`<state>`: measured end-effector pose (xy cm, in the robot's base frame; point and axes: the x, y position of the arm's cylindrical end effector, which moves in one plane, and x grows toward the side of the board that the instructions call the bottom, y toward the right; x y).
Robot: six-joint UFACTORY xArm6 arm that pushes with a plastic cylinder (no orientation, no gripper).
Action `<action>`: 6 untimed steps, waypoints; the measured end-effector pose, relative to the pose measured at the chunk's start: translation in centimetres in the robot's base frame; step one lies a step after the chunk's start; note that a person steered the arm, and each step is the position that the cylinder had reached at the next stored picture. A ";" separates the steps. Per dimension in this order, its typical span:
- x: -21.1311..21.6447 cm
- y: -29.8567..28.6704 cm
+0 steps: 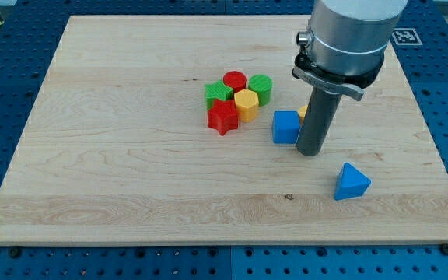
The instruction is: Place the blue cube diagonally towards the bottom right of the yellow hexagon
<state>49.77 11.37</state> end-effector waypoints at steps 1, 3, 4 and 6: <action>-0.8 0.0; -2.6 -0.3; -2.8 -0.7; -1.2 -0.8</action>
